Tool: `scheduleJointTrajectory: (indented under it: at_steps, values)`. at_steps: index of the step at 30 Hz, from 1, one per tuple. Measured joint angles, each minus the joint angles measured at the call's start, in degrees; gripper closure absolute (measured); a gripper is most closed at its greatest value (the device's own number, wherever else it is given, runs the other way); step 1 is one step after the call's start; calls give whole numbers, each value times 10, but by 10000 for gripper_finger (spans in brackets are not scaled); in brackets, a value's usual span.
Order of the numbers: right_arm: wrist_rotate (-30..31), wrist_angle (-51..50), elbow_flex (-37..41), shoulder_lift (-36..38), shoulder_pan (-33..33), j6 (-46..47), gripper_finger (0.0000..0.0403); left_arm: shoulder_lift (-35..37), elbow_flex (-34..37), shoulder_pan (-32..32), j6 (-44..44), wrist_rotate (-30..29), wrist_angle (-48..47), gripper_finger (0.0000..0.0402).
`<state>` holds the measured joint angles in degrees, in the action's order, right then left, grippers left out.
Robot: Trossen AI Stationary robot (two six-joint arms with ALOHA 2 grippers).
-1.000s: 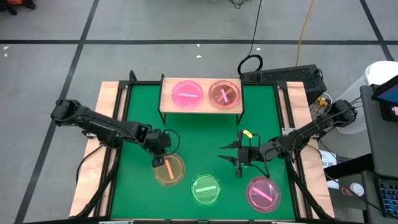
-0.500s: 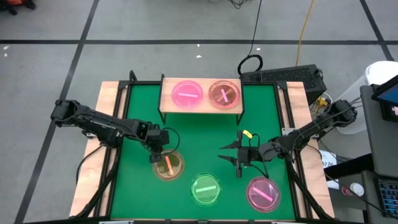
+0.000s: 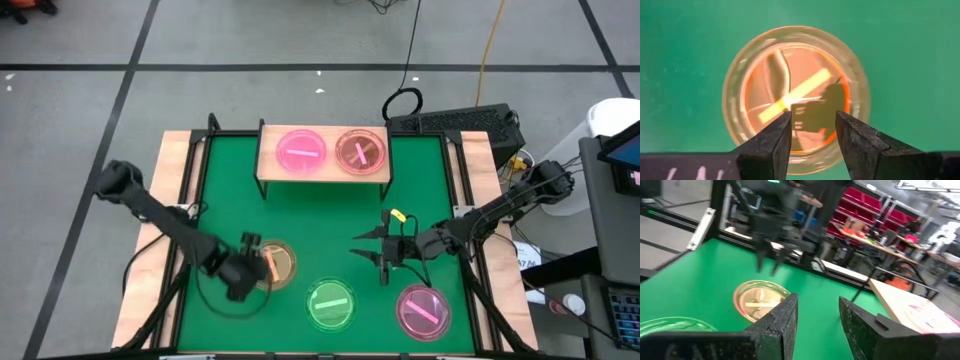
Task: Place and stack plates onto a shelf
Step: Stack the orange plate on top of the pink plate on the shelf
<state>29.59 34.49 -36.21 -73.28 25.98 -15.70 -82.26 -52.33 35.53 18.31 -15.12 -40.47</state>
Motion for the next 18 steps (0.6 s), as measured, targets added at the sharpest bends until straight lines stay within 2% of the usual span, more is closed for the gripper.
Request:
scheduleJointTrajectory:
  at_steps: [4, 9, 14, 18]
  values:
    - [8, -5, 0, 0, 0, 0, 275, -69, -53, 54, -2, -35, -2, 243]
    - [8, -3, 0, 0, 0, 2, 275, -154, -104, 75, -6, -59, -28, 243]
    - [8, -2, 0, 0, 0, 9, 275, -205, -109, 76, -6, -52, -30, 243]
    - [8, -2, 0, 0, 0, 13, 275, -214, -109, 77, -5, -36, -29, 243]
